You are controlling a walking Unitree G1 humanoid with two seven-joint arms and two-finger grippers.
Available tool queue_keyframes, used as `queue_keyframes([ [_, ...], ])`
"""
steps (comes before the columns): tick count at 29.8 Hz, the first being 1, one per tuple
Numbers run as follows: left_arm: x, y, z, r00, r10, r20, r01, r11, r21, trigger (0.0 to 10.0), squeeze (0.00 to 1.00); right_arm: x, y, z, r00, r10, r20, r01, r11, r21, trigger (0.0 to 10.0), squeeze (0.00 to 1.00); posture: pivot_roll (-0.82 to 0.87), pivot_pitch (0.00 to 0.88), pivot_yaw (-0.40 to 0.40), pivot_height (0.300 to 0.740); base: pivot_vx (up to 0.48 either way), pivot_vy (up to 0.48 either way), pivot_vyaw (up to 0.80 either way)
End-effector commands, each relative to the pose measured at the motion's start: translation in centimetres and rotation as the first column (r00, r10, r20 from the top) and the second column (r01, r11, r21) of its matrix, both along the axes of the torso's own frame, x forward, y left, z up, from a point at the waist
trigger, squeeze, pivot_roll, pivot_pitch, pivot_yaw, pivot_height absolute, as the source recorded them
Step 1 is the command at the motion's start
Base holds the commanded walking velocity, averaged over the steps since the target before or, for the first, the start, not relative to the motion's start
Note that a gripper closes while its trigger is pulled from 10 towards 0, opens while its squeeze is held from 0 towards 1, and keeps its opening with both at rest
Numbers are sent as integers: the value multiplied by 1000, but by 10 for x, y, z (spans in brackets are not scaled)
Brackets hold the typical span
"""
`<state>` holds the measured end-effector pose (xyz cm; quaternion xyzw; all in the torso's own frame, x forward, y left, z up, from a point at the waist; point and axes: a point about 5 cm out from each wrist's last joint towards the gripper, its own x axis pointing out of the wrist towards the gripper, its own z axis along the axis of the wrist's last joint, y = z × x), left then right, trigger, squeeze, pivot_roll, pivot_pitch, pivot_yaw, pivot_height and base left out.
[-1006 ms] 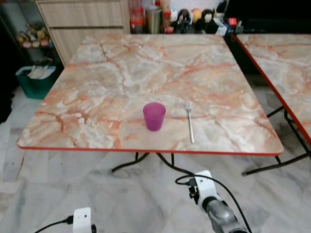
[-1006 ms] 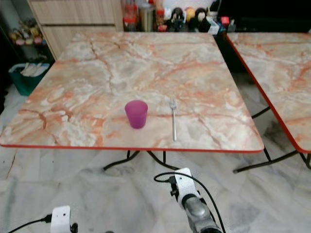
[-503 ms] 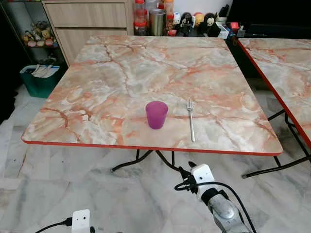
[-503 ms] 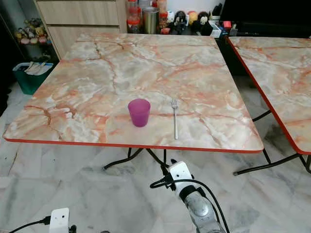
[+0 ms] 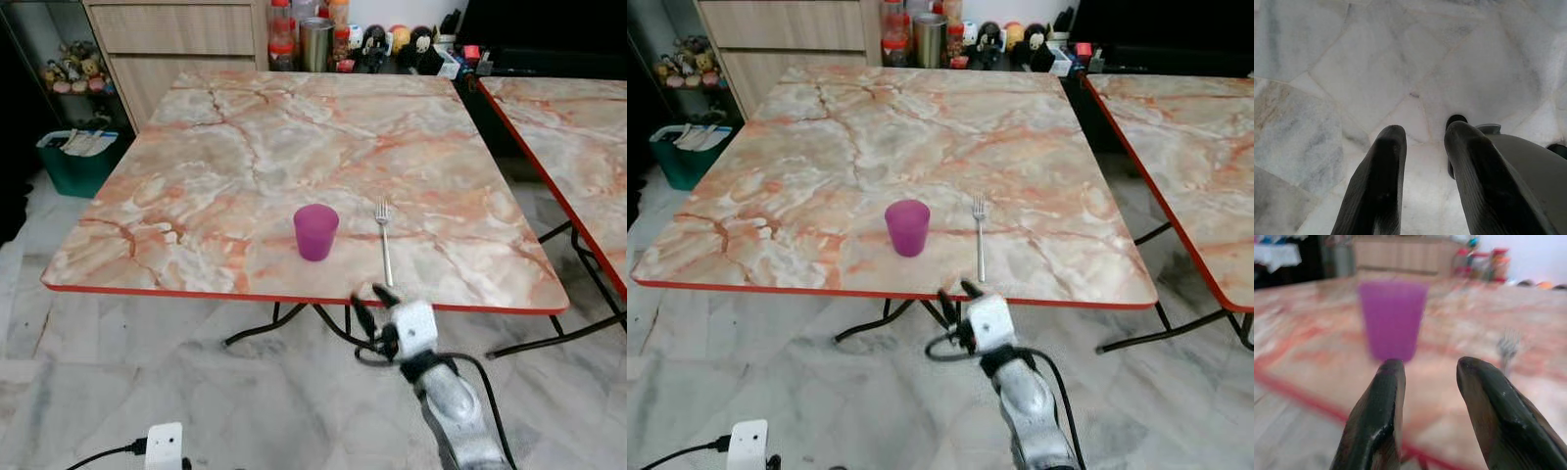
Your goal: Setting the table
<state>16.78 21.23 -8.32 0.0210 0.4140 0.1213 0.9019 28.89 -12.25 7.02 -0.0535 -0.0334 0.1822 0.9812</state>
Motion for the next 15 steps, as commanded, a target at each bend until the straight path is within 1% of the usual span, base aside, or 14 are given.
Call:
queue_keyframes([
  [1, -6, 1, -3, 999, -2, -34, 2, 1000, -4, 10000, 0, 6, -8, -1, 996, -82, -30, 83, 996, 33, 10000, 0, 95, 33, -20, 715, 0, 0, 0],
  [2, -5, 1, -3, 999, -5, -33, 5, 1000, -6, 10000, 0, 14, -11, 2, 987, -152, -59, 155, 987, 49, 10000, 0, 94, 27, -18, 715, 0, 0, 0],
  [3, -5, 0, -3, 999, -7, -32, 7, 1000, -7, 10000, 0, 18, -12, 3, 981, -182, -73, 185, 982, 47, 10000, 0, 94, 27, -18, 715, 0, 0, 0],
  [5, -3, 0, -2, 999, -13, -29, 12, 1000, -10, 10000, 0, 28, -11, 9, 971, -222, -89, 230, 969, 87, 10000, 0, 96, 18, -16, 715, 0, 0, 0],
  [8, 0, -1, -1, 1000, -19, -12, 19, 1000, -17, 10000, 0, 41, -6, 15, 964, -243, -104, 250, 967, 54, 10000, 0, 95, 9, -14, 715, 0, 0, 0],
  [11, 4, -2, 1, 1000, -20, 10, 20, 1000, -19, 10000, 0, 58, 1, 26, 955, -274, -115, 283, 957, 71, 10000, 0, 101, 0, -12, 715, 0, 0, 0],
  [13, 4, -2, 1, 1000, -21, 3, 21, 1000, -17, 10000, 0, 63, 7, 31, 958, -265, -108, 271, 961, 46, 10000, 0, 102, 0, -13, 715, 0, 0, 0],
  [14, 5, -1, 1, 1000, -17, 2, 17, 1000, -16, 10000, 0, 66, 14, 35, 963, -250, -104, 256, 965, 54, 10000, 0, 105, 0, -16, 715, 0, 0, 0],
  [15, 5, -1, 1, 1000, -15, 3, 15, 1000, -17, 10000, 0, 67, 16, 36, 963, -247, -106, 254, 965, 59, 10000, 0, 112, 0, -19, 715, 0, 0, 0],
])
